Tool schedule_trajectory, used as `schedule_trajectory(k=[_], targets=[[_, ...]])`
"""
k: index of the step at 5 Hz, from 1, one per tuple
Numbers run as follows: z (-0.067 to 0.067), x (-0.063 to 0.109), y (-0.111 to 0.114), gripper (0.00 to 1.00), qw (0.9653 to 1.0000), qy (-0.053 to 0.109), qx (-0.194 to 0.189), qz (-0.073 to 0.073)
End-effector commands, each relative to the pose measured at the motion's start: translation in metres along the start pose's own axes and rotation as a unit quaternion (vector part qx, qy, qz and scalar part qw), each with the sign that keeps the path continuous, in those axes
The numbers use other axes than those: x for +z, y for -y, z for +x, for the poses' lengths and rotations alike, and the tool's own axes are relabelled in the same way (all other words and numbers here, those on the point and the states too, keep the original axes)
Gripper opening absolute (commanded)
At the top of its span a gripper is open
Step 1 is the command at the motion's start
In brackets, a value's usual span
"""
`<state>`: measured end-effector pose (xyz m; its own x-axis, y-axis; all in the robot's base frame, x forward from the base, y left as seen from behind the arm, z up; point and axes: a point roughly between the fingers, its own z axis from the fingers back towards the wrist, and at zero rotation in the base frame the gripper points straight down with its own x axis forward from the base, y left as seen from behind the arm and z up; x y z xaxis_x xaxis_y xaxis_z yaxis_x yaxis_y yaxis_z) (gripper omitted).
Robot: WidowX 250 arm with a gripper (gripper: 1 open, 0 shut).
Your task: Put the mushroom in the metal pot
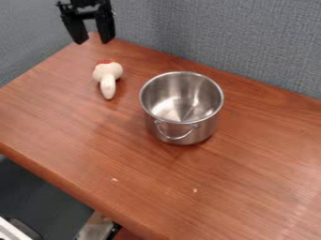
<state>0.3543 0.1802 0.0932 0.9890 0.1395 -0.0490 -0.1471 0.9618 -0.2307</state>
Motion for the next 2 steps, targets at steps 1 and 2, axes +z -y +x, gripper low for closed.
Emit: schedule_trajectory(k=[1,2], targets=[[0.006,0.007,0.012,1.0,0.9986,0.042,0.012,0.031],[0.006,-0.007,0.028,1.0,0.9975,0.053,0.019,0.042]])
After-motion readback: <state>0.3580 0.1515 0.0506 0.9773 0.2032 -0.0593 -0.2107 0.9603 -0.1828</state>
